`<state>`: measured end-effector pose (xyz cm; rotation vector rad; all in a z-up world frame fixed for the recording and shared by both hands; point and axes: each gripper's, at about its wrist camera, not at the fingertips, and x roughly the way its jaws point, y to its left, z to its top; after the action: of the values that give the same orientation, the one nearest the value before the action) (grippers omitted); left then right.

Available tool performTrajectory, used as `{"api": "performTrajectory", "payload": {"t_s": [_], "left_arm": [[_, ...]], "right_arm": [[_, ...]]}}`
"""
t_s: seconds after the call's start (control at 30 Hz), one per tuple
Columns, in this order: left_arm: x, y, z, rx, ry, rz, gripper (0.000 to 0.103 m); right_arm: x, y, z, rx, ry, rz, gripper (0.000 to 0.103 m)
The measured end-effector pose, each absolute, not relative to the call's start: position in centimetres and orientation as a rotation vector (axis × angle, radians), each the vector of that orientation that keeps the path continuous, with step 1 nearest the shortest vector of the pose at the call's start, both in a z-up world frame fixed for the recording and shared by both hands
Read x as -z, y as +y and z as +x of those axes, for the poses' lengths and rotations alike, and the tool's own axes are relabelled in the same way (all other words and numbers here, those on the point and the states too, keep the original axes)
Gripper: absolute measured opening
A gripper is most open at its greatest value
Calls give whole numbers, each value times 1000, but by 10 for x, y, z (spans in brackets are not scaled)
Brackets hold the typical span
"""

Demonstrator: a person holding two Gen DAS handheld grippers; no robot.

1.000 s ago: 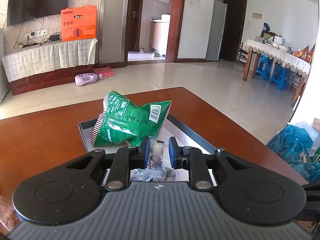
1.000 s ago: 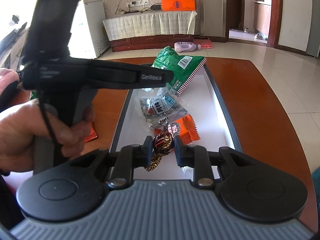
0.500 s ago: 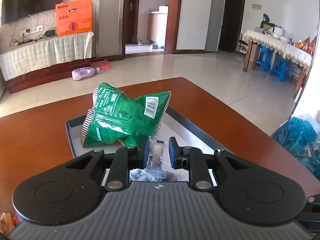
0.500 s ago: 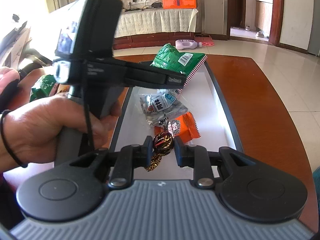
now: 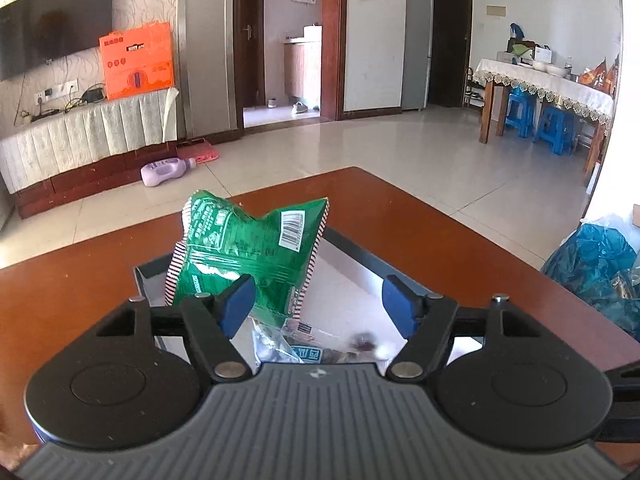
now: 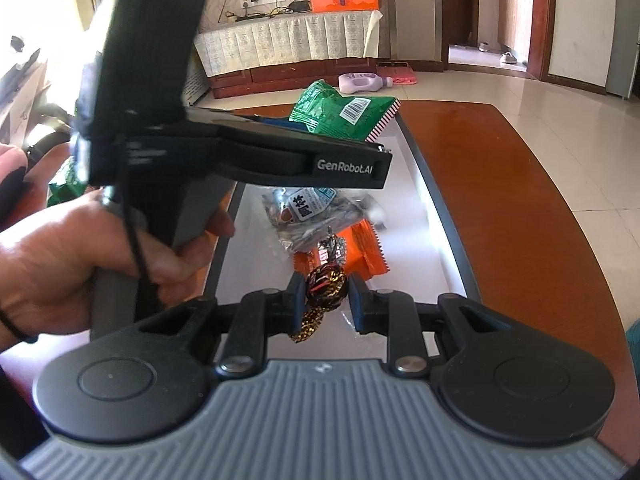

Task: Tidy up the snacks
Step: 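Open the left tool to drop the clear candy into the tray, then open the right tool to drop the gold chocolate into the tray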

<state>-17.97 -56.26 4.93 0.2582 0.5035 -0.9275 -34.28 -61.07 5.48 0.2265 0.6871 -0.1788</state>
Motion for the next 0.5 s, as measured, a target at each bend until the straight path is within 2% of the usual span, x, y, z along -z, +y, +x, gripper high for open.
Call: {"api": "performTrajectory", "payload": {"t_s": [0.5], "left_arm": [[-83,-489,-201,875,499,202,81]], "right_arm": [[-52,-607,-319,230,684,282,26]]}}
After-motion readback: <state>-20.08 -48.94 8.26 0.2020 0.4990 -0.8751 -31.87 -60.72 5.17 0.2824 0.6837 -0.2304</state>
